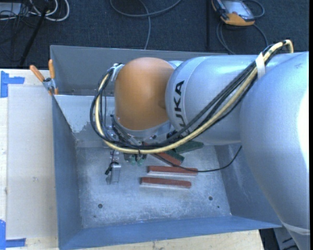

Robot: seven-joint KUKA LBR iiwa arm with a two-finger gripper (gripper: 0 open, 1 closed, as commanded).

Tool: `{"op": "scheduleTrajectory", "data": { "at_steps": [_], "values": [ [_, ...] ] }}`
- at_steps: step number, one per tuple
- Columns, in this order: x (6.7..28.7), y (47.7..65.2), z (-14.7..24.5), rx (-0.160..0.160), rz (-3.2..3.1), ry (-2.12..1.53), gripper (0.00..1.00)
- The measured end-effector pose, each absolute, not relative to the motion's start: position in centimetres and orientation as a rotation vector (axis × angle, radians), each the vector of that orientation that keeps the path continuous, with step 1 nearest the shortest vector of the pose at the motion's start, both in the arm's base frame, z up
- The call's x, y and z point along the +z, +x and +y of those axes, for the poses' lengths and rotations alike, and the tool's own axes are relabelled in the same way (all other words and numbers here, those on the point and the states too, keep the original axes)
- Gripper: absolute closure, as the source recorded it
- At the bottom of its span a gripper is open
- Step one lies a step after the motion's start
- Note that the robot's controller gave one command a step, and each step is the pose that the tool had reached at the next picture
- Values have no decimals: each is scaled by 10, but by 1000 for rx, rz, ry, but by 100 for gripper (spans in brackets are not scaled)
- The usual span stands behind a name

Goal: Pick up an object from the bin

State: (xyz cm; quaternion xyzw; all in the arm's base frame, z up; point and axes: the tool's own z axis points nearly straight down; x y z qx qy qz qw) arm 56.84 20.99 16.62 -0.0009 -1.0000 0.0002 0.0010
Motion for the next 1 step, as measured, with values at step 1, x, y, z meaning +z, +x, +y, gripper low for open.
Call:
{"op": "scheduleTrajectory", "data": {
  "at_steps": [1],
  "values": [
    [82, 610, 126, -1, -3142, -120, 0]
  ]
}}
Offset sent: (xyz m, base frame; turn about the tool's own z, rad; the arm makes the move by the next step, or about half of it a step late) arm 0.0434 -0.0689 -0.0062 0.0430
